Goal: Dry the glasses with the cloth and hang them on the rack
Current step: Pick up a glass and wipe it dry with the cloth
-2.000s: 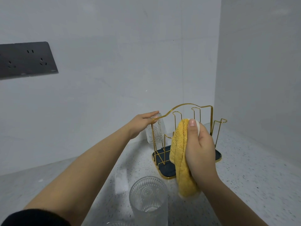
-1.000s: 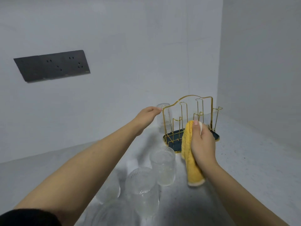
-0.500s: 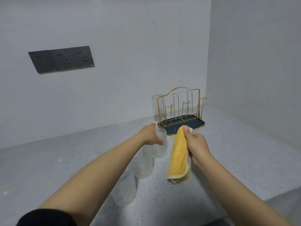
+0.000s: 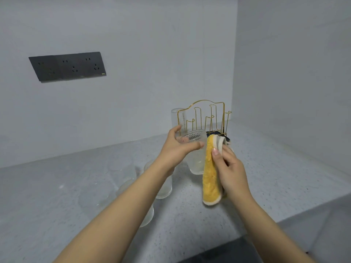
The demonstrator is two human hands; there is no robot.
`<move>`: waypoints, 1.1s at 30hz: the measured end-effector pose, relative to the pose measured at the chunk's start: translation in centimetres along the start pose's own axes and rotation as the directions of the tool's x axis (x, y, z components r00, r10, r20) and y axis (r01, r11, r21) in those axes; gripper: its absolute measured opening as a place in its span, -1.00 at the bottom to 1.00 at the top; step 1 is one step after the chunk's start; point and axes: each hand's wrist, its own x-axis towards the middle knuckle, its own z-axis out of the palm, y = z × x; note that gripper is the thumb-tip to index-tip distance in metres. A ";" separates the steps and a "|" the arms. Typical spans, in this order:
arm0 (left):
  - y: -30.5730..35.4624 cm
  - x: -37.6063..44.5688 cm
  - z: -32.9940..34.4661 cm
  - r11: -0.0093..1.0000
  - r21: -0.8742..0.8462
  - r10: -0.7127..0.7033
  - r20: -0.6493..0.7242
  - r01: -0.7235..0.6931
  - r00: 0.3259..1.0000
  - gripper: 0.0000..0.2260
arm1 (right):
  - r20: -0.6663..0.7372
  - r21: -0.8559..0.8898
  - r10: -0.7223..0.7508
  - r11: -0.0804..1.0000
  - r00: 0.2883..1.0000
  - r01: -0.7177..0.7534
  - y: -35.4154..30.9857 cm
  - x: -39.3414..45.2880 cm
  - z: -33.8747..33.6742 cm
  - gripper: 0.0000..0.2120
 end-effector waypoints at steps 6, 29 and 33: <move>-2.3 -3.1 2.6 0.901 -0.425 -0.098 -0.015 0.082 0.995 -0.45 | 0.207 -0.018 0.023 1.000 0.978 -0.020 0.3 -2.0 -1.3 -0.53; -4.9 -6.8 4.9 0.907 -0.413 -0.138 -0.092 0.088 0.986 -0.66 | 0.114 -0.149 0.067 0.988 0.991 -0.050 -0.2 -5.3 1.6 -0.51; -5.0 -7.2 5.0 0.870 -0.474 -0.173 -0.033 0.136 0.984 -0.66 | 0.089 -0.041 0.198 0.980 0.976 -0.195 0.2 -4.8 1.2 -0.60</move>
